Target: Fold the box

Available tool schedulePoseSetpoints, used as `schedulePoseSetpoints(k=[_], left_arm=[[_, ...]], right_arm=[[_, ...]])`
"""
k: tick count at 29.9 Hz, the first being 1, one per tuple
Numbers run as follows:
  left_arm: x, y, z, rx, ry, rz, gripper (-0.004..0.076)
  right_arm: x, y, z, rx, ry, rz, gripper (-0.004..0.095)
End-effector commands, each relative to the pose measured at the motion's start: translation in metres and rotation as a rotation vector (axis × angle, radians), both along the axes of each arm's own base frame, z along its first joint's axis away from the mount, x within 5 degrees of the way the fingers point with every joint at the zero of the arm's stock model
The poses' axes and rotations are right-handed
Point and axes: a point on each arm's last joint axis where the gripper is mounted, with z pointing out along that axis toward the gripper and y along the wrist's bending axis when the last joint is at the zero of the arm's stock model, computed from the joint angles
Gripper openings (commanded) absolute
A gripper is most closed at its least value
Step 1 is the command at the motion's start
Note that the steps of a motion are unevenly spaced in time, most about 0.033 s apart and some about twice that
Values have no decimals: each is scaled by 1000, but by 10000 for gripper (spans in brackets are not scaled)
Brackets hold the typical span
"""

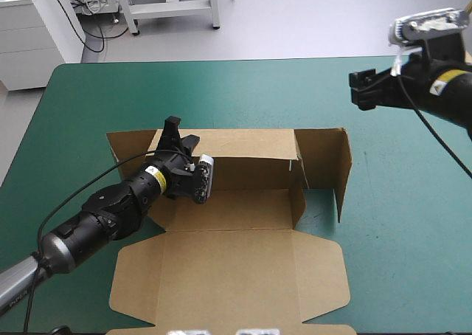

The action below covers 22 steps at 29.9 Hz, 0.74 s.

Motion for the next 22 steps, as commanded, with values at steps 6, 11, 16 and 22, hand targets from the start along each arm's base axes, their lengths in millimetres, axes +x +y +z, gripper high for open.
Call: schedulePoseSetpoints(k=[6,11,16,22], left_arm=[[-4,2,15,-34,-39,5,-8],[-3,5,14,-38,-24,42,-8],[-3,4,14,-42,-24,39,-8],[-3,4,14,-46,-22,43,-8]], right_arm=[[83,20,-15,20,36,15,862],[126,29,-45,18,139,8,862],[153,37,-77,22,241,3,862],[168,42,-112,7,415,16,862]])
